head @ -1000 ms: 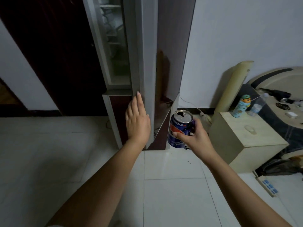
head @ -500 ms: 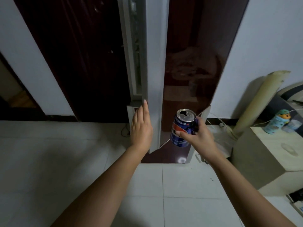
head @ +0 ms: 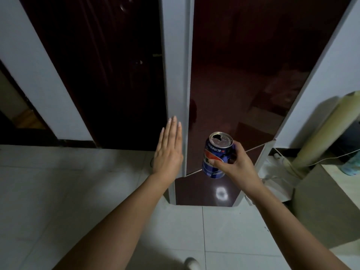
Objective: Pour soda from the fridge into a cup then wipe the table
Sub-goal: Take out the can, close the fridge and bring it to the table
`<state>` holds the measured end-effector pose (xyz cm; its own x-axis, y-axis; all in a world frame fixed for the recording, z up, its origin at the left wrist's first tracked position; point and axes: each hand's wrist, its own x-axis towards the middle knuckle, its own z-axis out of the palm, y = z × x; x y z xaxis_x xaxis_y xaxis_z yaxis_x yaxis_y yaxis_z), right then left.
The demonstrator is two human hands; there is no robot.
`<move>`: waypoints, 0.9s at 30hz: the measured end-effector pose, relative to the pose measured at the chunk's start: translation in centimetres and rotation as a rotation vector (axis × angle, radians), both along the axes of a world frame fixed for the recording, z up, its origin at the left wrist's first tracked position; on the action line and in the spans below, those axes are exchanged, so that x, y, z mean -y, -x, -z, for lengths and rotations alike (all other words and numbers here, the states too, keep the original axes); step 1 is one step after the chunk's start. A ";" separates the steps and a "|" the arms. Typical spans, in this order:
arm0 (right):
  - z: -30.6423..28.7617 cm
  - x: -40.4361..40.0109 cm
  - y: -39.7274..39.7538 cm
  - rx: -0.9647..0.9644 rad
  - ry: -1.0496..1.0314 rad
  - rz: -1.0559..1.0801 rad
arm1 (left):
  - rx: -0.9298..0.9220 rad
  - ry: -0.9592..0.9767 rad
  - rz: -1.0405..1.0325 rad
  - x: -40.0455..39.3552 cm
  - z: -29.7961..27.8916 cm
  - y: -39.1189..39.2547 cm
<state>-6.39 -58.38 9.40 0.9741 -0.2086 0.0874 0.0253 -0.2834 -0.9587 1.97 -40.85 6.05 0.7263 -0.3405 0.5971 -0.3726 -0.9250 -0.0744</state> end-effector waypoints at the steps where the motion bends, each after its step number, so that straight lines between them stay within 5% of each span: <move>1: 0.0 0.0 -0.8 0.002 0.000 -0.004 | -0.001 -0.014 -0.003 -0.1 0.1 -0.8; 27: -0.2 -2.0 -17.2 0.028 0.033 0.088 | -0.107 -0.112 0.047 -2.7 -0.4 -19.1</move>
